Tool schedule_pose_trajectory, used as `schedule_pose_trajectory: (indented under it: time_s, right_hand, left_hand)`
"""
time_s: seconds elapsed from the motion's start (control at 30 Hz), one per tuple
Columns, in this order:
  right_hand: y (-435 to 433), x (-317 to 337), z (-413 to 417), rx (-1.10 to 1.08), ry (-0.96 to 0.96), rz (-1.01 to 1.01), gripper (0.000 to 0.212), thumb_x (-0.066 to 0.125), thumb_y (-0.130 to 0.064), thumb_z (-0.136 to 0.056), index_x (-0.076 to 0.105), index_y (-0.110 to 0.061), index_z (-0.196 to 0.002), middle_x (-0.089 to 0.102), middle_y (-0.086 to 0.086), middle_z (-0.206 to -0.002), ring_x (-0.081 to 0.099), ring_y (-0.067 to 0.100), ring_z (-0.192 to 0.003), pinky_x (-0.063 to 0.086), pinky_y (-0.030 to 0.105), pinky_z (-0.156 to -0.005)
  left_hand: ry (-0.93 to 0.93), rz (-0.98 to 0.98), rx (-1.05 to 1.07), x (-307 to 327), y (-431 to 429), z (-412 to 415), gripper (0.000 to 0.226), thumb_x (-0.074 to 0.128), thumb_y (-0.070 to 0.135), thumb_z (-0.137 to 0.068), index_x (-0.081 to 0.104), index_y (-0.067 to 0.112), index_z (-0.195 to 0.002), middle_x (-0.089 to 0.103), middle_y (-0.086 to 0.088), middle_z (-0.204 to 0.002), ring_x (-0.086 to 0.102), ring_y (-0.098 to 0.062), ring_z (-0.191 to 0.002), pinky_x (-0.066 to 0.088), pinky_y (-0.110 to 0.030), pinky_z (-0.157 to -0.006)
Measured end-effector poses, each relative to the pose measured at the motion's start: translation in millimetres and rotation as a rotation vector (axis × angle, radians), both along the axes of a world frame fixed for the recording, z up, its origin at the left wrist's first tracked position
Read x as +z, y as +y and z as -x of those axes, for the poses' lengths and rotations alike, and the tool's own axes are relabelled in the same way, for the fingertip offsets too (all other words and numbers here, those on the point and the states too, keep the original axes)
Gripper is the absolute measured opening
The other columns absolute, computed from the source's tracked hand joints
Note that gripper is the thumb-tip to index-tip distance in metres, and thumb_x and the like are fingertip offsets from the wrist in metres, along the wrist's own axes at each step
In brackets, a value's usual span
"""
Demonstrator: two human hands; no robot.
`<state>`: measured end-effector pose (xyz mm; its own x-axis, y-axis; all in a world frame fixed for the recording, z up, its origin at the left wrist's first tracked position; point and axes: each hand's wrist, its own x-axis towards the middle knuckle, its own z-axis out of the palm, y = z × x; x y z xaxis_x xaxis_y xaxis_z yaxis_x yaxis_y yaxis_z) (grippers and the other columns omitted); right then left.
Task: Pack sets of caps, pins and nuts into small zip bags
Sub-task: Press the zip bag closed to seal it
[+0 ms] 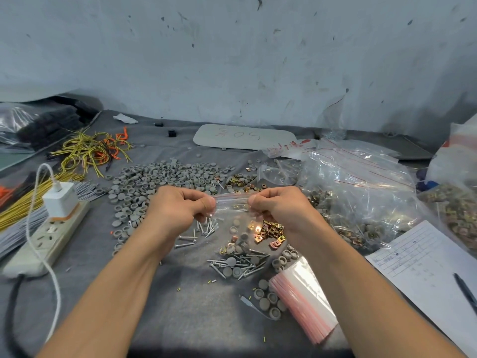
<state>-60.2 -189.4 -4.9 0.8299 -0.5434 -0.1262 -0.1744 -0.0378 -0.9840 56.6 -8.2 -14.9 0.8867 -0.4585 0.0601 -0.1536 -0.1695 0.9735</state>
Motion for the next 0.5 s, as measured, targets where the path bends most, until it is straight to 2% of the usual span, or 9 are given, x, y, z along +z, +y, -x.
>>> schedule_pose_trajectory:
  time_s: [0.1, 0.17, 0.4, 0.5]
  right_hand:
    - [0.8, 0.0, -1.8, 0.015, 0.001, -0.001, 0.013, 0.076, -0.006, -0.090, 0.073, -0.006, -0.077, 0.073, 0.004, -0.069, 0.063, 0.011, -0.060, 0.053, 0.026, -0.065]
    - [1.9, -1.1, -2.1, 0.039, 0.001, 0.026, 0.015, 0.072, -0.007, -0.094, 0.071, -0.008, -0.079, 0.068, 0.000, -0.066, 0.060, 0.009, -0.058, 0.050, 0.025, -0.065]
    - [7.5, -1.9, -0.4, 0.056, -0.071, 0.127, 0.006, 0.074, -0.005, -0.090, 0.075, -0.009, -0.086, 0.069, 0.000, -0.068, 0.059, 0.012, -0.065, 0.047, 0.027, -0.066]
    - [12.2, -2.3, -2.9, 0.049, -0.109, 0.119, 0.005, 0.072, -0.005, -0.091, 0.075, -0.006, -0.088, 0.070, 0.001, -0.067, 0.061, 0.011, -0.062, 0.048, 0.023, -0.064]
  left_hand:
    - [0.025, 0.019, -0.022, -2.4, 0.5, -0.6, 0.021, 0.081, 0.007, -0.084, 0.082, 0.019, -0.066, 0.076, -0.013, -0.071, 0.064, -0.022, -0.063, 0.056, -0.043, -0.077]
    - [0.022, 0.015, -0.050, -5.0, 1.1, 0.2, 0.017, 0.081, 0.012, -0.084, 0.082, 0.019, -0.069, 0.076, -0.013, -0.073, 0.065, -0.022, -0.065, 0.057, -0.044, -0.080]
    - [-0.015, 0.064, -0.089, -6.5, -4.5, 7.3, 0.008, 0.087, 0.019, -0.079, 0.083, 0.025, -0.080, 0.078, -0.008, -0.079, 0.068, -0.018, -0.074, 0.056, -0.041, -0.084]
    - [-0.045, 0.079, -0.094, -5.4, -10.6, 11.1, 0.010, 0.086, 0.018, -0.080, 0.083, 0.028, -0.080, 0.078, -0.005, -0.077, 0.070, -0.015, -0.072, 0.057, -0.036, -0.078]
